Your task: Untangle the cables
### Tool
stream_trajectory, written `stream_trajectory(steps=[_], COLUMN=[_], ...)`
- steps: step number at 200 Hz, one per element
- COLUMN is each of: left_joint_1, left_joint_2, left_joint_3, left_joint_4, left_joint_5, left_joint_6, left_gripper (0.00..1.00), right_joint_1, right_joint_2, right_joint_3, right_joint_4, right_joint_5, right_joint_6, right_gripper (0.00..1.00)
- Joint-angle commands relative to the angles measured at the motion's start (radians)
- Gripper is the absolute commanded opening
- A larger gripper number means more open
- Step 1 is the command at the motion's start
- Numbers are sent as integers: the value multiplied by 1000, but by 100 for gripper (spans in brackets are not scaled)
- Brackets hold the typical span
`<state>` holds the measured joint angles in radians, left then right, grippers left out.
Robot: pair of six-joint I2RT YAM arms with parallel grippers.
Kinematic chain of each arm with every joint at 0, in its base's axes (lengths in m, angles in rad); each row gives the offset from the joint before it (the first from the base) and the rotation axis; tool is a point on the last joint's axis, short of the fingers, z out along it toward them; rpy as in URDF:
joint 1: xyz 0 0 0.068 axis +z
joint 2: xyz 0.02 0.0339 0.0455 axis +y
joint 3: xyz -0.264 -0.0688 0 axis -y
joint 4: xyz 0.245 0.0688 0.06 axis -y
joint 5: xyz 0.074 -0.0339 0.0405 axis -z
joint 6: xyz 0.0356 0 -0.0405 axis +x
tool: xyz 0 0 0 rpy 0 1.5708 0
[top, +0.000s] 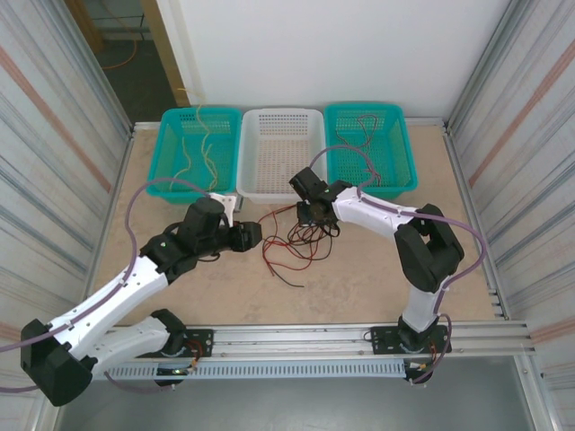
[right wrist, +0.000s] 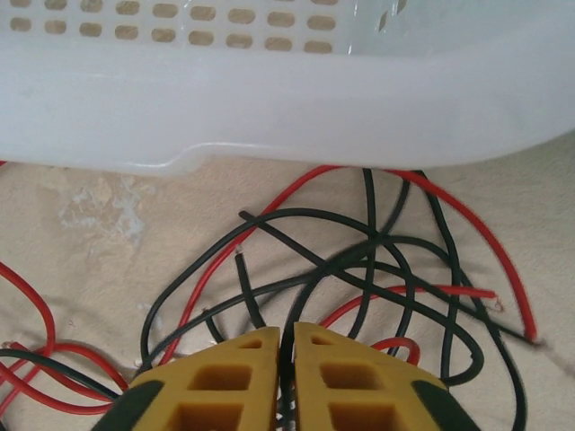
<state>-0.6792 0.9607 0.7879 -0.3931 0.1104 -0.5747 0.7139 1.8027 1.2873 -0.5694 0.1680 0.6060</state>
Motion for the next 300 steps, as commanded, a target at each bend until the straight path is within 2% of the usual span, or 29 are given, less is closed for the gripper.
stream_trajectory(steps=[1,22,49,67,90,117,135,176,204,224,243,283,300], left_joint_1=[18,32,59,86,130,165,165,165,164,162,158,145,145], left_joint_2=[-16,-17,-23,-26,-15,13,36,154,184,178,172,216,241], left_joint_3=[34,41,50,58,89,120,137,173,138,131,138,175,184], left_joint_4=[-23,-29,-1,59,147,283,344,321,393,402,396,399,448], left_joint_5=[19,32,84,175,302,438,487,492,505,481,439,280,286], left_joint_6=[27,35,40,41,0,-78,-66,68,80,128,190,257,262], left_gripper=[49,50,53,58,59,66,69,64,64,70,72,57,57], right_joint_1=[6,15,58,82,87,87,85,86,87,88,87,88,88], right_joint_2=[-34,-122,-310,-425,-522,-583,-592,-586,-592,-598,-606,-628,-632], right_joint_3=[-16,-27,-76,-106,-129,-124,-101,-41,-28,-24,-15,4,5], right_joint_4=[-14,-3,80,140,193,239,258,272,277,284,286,301,304], right_joint_5=[24,34,0,-67,-143,-211,-276,-361,-384,-415,-454,-509,-520], right_joint_6=[6,-21,-112,-186,-244,-274,-276,-275,-269,-261,-251,-235,-227], right_gripper=[0,0,0,0,0,0,0,0,0,0,0,0,0])
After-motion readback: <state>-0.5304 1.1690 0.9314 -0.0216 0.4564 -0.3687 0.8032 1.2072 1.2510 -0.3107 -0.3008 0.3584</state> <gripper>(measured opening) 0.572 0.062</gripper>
